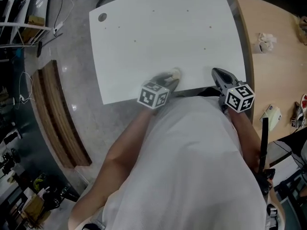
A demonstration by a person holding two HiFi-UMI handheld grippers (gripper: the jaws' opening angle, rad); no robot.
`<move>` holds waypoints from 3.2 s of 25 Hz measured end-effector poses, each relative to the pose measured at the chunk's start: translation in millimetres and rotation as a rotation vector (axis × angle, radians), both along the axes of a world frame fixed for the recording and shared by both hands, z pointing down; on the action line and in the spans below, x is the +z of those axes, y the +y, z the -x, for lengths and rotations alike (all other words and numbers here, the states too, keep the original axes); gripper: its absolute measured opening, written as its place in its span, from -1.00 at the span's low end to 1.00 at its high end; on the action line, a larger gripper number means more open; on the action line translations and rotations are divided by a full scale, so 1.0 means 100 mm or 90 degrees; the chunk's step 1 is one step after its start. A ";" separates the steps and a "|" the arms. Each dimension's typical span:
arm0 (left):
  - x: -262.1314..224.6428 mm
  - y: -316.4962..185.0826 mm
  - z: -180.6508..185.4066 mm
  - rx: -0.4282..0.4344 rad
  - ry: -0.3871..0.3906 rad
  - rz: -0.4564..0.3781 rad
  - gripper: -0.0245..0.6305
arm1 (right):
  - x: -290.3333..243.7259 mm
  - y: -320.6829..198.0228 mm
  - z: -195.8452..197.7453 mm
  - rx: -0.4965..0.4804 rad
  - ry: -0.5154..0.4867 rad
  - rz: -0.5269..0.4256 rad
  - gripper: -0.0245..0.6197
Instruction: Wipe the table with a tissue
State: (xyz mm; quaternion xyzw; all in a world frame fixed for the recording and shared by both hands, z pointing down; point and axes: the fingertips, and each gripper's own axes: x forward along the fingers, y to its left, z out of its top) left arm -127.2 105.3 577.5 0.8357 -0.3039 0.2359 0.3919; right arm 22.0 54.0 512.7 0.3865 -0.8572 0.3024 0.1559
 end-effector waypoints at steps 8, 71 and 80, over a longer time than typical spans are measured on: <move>-0.11 -0.21 0.23 -0.051 0.050 -0.022 -0.58 | 0.00 -0.06 -0.15 0.032 -0.001 -0.010 -0.87; 0.45 -1.53 -1.41 0.165 -0.387 0.005 -0.59 | 0.53 -0.94 -1.38 0.069 -0.150 0.064 -0.87; 0.45 -1.17 -1.59 0.182 -0.351 0.003 -0.61 | 0.54 -0.90 -1.45 0.080 -0.150 0.065 -0.87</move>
